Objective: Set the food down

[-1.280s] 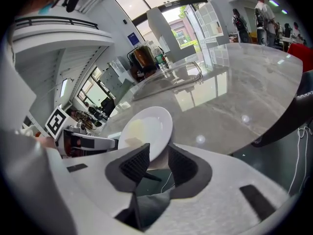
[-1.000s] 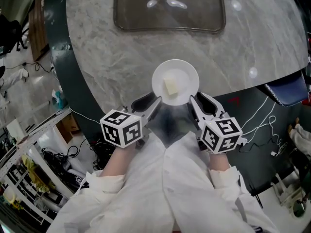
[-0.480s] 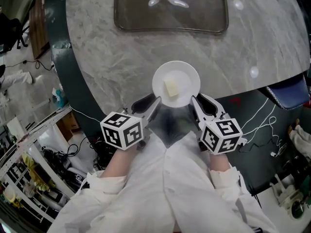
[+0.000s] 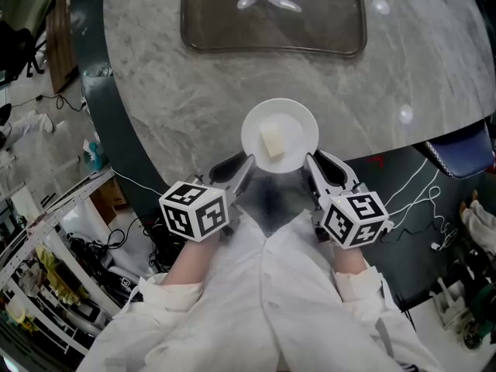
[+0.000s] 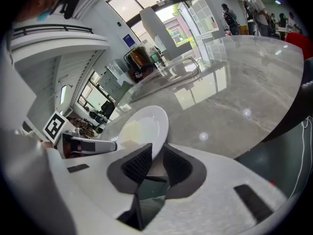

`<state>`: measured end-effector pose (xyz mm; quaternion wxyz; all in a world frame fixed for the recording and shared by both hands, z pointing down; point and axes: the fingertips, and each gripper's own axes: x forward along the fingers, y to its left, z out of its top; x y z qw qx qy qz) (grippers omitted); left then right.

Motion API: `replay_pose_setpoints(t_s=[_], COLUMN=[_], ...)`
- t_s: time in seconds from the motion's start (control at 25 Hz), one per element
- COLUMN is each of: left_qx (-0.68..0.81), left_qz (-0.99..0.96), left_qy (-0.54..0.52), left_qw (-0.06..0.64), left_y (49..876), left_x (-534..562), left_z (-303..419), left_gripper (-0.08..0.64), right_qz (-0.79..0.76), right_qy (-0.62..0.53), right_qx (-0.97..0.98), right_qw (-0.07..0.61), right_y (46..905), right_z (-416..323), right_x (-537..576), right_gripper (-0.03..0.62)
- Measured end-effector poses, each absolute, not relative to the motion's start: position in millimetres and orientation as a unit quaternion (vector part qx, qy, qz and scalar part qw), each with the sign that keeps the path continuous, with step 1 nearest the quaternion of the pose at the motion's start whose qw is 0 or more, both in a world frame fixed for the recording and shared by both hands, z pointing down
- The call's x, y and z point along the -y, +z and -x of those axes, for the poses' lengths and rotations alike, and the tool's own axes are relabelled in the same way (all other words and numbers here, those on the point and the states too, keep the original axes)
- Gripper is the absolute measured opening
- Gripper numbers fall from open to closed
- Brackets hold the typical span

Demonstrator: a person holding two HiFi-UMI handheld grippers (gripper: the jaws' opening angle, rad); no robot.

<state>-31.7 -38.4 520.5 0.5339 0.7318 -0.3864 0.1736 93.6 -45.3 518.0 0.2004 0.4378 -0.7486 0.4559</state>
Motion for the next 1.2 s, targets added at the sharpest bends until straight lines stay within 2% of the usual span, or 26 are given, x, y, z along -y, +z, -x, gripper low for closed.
replay_pose_setpoints(t_s=[0.4, 1.2], left_qx=[0.391, 0.372], left_qz=[-0.728, -0.785], left_qy=[0.166, 0.163], left_qw=[0.538, 0.468], left_y=[519.1, 479.8], left_x=[38.1, 64.9], left_z=[33.4, 61.4], left_gripper=[0.074, 0.074], right_qz=[-0.437, -0.452], right_qy=[0.45, 0.421], right_qx=[0.751, 0.763], right_qw=[0.209, 0.191], right_y=[516.2, 479.3], right_z=[-91.1, -63.5], right_x=[47.6, 64.9], right_gripper=[0.057, 0.054])
